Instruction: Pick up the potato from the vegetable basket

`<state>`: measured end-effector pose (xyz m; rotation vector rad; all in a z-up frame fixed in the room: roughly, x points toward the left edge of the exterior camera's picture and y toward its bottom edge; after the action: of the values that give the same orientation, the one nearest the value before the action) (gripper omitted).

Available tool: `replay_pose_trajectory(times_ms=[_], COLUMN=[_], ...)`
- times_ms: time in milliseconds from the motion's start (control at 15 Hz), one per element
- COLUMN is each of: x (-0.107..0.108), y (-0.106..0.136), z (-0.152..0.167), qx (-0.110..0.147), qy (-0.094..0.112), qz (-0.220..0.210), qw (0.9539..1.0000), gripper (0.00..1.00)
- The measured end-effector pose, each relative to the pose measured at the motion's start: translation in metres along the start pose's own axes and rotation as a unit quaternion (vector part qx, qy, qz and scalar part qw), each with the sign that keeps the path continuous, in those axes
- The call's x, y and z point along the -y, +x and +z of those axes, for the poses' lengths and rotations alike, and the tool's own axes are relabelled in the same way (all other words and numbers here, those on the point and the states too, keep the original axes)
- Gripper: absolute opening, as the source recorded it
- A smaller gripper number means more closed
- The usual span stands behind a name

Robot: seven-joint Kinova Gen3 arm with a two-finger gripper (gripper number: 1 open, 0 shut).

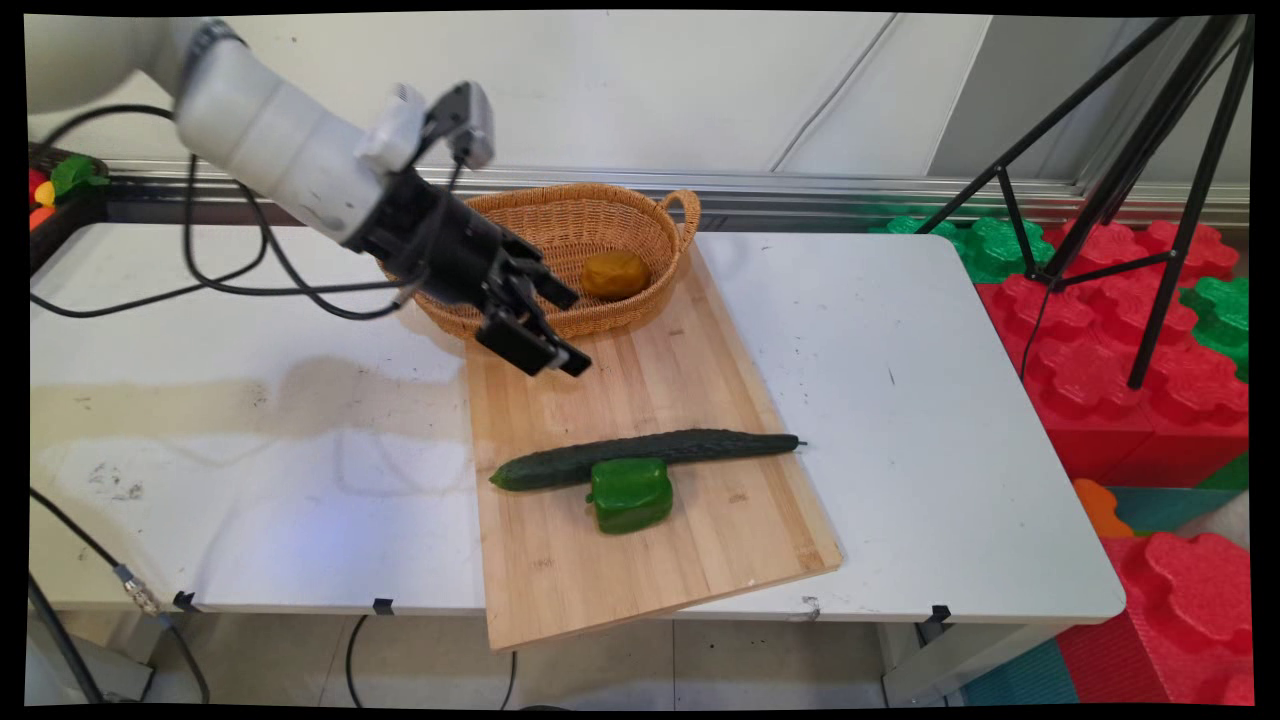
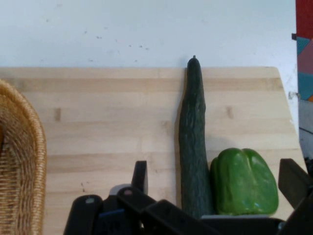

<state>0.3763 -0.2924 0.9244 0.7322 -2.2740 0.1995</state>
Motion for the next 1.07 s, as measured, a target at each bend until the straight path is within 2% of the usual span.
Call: replay_pose_trajectory(times_ms=[467, 800, 1067], x=[-0.001, 0.002, 0.011], y=[0.0, 0.003, 0.006], z=[-0.046, -0.06, -0.064], qx=[-0.025, -0.038, -0.041], qy=[0.014, 0.021, 0.037], qz=[0.011, 0.01, 0.005], qw=[0.9995, 0.999, 0.9985], gripper=[1.0, 1.0, 1.0])
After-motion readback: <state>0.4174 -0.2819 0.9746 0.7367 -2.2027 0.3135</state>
